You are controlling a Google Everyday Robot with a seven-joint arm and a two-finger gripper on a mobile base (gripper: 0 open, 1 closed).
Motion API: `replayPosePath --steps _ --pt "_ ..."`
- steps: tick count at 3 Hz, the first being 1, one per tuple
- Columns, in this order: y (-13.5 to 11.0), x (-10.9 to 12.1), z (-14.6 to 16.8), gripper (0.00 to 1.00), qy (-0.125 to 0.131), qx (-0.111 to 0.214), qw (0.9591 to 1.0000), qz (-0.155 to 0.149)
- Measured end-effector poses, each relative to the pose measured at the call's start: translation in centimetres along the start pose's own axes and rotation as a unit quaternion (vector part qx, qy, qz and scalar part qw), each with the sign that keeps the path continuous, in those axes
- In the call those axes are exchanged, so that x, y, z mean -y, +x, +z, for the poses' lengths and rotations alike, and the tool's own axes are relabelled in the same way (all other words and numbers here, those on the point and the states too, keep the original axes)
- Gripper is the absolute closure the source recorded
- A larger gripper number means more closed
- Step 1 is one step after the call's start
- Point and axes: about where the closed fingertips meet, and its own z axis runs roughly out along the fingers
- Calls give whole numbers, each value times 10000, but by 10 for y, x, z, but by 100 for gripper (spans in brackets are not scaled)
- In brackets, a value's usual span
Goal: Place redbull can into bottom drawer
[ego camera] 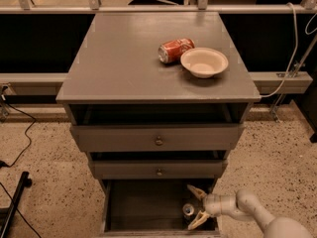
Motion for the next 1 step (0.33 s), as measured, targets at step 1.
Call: replayPosePath --steps 1 --pt "0 0 0 0 0 0 10000 0"
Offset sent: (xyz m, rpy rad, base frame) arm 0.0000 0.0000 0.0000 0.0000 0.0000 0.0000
